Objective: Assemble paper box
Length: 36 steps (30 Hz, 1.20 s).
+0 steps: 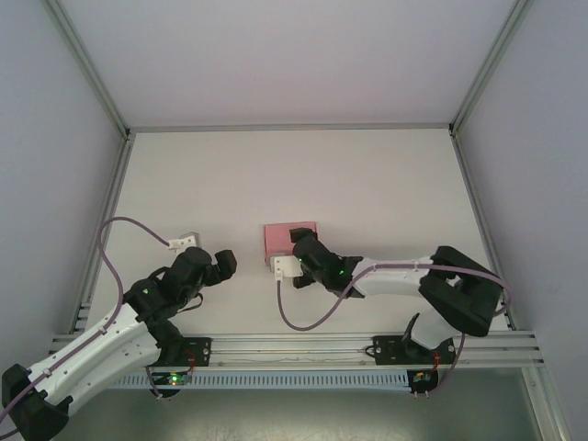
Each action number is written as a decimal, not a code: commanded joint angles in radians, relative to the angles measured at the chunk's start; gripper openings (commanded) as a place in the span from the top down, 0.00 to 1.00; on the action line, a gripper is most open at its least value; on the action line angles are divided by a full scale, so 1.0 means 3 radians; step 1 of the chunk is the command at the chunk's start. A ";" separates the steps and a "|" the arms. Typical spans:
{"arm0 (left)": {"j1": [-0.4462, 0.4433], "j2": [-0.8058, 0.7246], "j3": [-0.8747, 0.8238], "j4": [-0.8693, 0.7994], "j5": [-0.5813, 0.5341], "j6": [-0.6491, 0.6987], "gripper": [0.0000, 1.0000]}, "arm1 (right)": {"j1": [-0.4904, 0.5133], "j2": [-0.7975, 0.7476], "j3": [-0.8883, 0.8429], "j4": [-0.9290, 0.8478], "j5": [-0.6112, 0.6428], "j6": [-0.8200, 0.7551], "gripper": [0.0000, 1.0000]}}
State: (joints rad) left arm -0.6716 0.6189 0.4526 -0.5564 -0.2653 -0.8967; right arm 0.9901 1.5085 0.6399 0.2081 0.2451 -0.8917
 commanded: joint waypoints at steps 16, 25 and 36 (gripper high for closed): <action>0.0562 0.0746 0.0489 0.0593 0.0107 0.0892 0.00 | -0.1499 -0.1647 0.0126 -0.0951 -0.0316 0.3054 0.02; 0.1838 0.1301 0.0423 0.1816 0.0423 0.1936 0.00 | -0.3256 -0.1598 -0.0835 0.0631 -0.0582 0.3162 0.02; 0.1951 0.1839 -0.0493 0.3980 0.0097 0.2837 0.00 | -0.3330 -0.0236 -0.1435 0.3280 -0.1199 0.2933 0.02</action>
State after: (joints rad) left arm -0.1078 1.1202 0.3511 0.3454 -0.2367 -0.1349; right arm -0.0002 1.3796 0.2516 0.8619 -0.0368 -0.0029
